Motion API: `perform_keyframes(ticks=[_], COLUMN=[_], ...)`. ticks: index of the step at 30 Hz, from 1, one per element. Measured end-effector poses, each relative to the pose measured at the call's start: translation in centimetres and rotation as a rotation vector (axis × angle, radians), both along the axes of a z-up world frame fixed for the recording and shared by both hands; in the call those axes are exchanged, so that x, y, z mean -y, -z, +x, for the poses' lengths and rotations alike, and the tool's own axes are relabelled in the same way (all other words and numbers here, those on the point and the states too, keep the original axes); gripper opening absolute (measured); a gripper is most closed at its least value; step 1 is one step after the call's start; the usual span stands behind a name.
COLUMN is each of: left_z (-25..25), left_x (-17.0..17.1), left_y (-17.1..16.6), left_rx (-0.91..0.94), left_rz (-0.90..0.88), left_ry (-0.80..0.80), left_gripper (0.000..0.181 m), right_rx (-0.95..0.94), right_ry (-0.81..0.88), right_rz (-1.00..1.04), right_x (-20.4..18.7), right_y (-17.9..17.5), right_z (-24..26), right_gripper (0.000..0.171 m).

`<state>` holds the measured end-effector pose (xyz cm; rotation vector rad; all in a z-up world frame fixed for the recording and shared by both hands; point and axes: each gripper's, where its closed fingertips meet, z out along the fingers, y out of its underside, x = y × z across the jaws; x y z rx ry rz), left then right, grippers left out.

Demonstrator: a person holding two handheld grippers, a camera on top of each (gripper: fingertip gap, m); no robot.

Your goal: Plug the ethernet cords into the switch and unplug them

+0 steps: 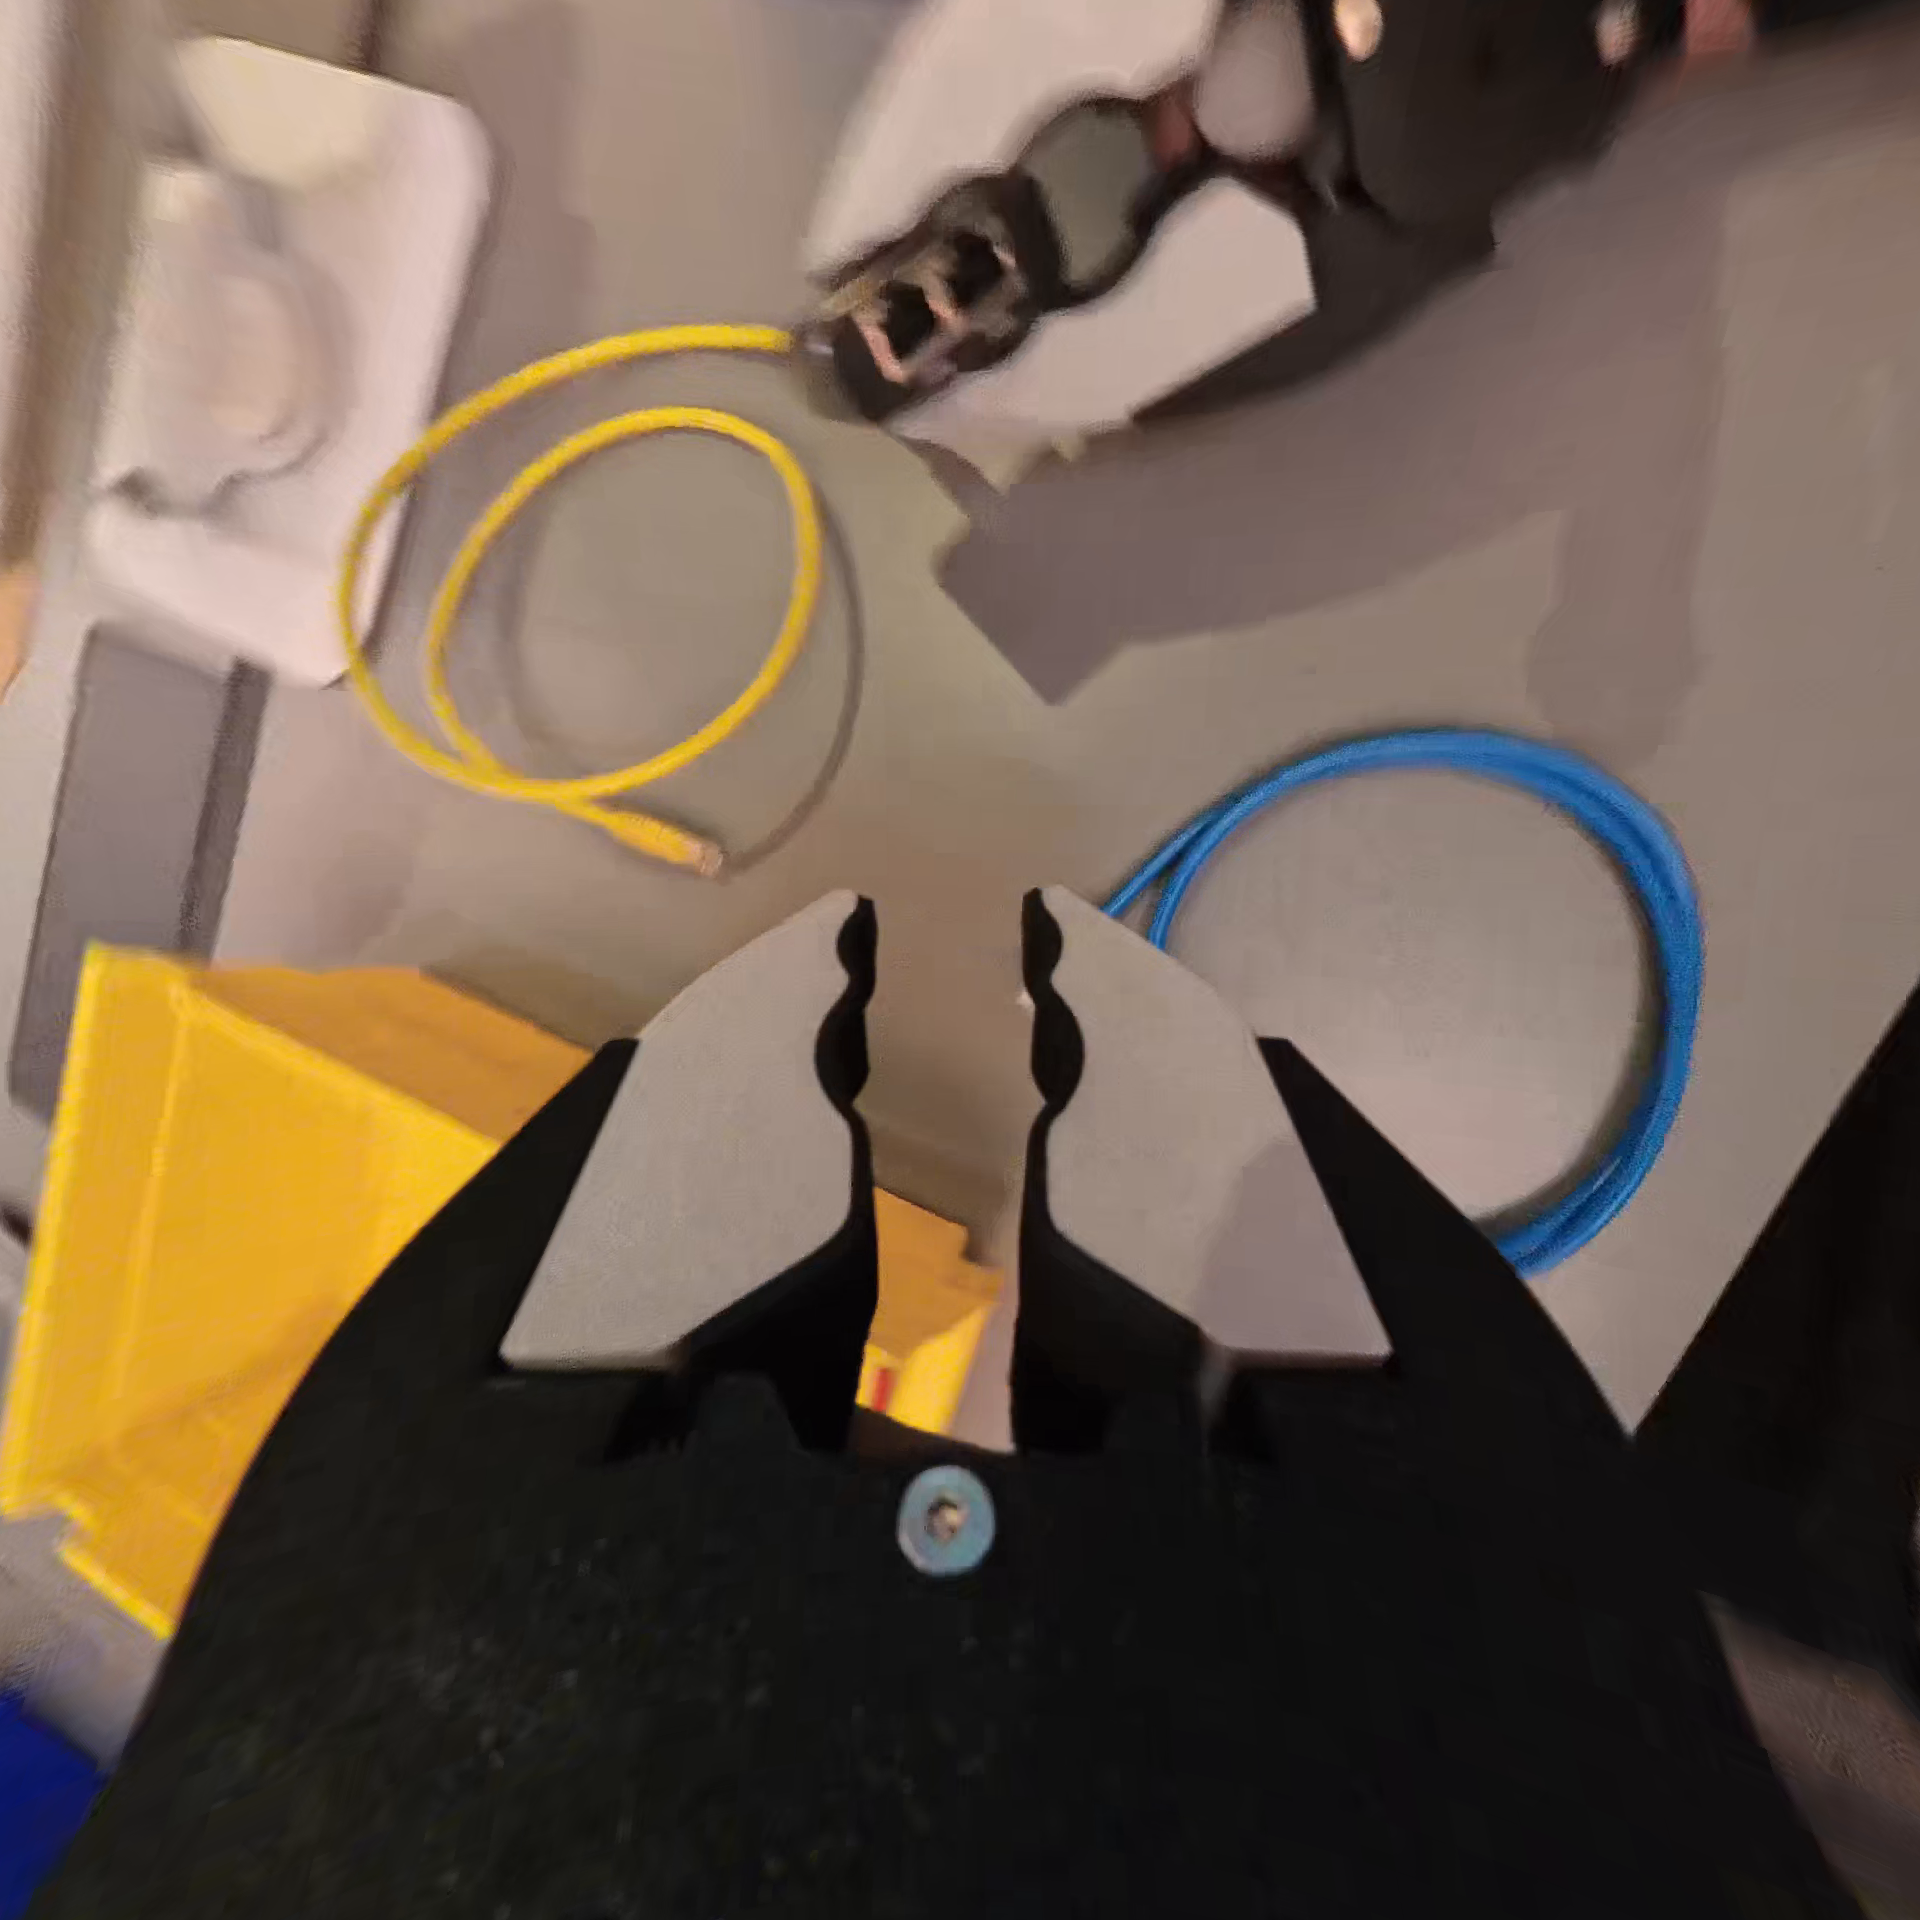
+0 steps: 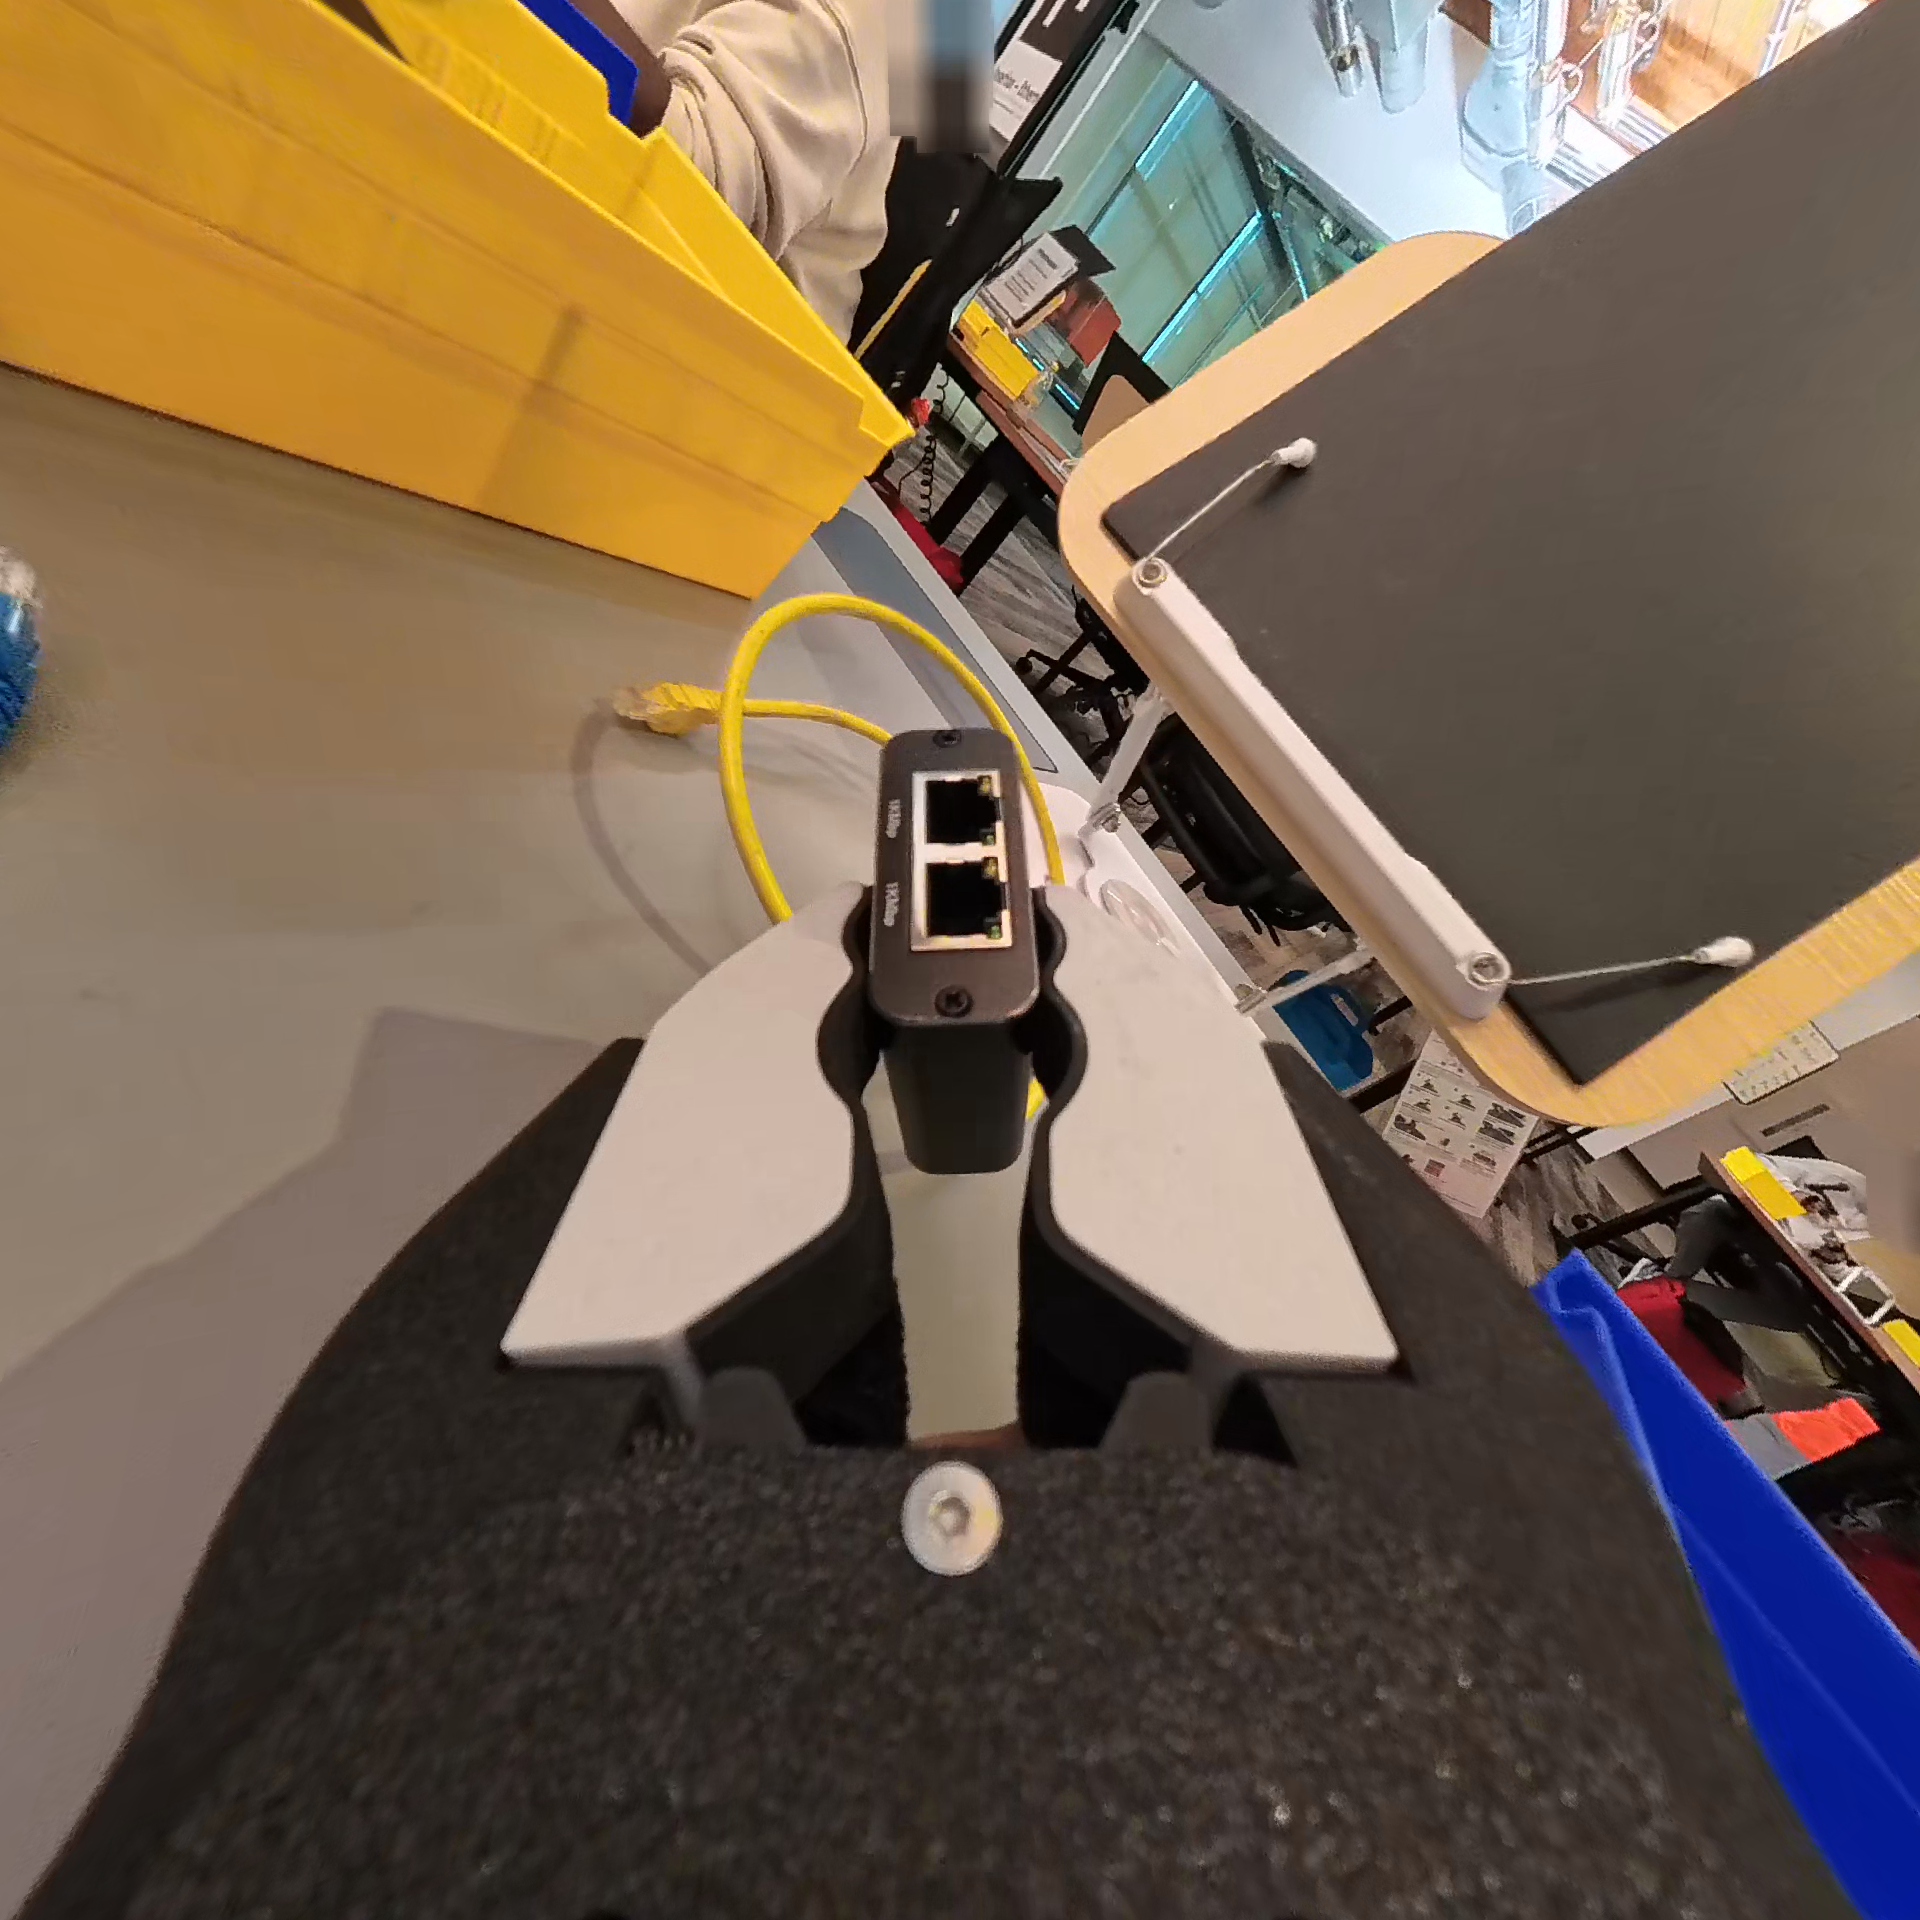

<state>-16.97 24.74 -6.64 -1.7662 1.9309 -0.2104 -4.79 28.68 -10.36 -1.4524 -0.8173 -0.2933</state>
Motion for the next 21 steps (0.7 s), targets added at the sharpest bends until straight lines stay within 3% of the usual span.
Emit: perform_keyframes(ticks=[1,4,9,15,17,21], left_z=[-0.8,-4.6,-9.0,-9.3,-9.4,-9.5], left_x=[0.3,2.1,5.3,7.1,6.8,6.8], left_y=[-0.6,0.6,7.1,12.1,12.6,12.2], left_rx=[0.083,0.248,0.409,0.360,0.340,0.315], left_rz=[0.006,0.017,-0.148,-0.262,-0.206,-0.167], left_ry=[-0.087,-0.318,-0.663,-0.751,-0.743,-0.718], left_gripper=[0.027,0.020,0.028,0.023,0.011,0.009], right_rx=[0.006,0.027,0.028,0.025,0.028,0.036], right_ry=[-0.003,-0.011,-0.018,-0.017,-0.017,-0.018], right_rz=[-0.002,0.001,-0.005,-0.010,-0.014,-0.014], right_x=[0.0,-0.1,-0.3,-0.2,-0.1,-0.1], right_y=[0.1,0.3,0.4,0.6,0.7,0.7], right_z=[-0.1,-0.4,-0.7,-0.7,-0.6,-0.6], right_gripper=[0.027,0.026,0.027,0.027,0.027,0.027])
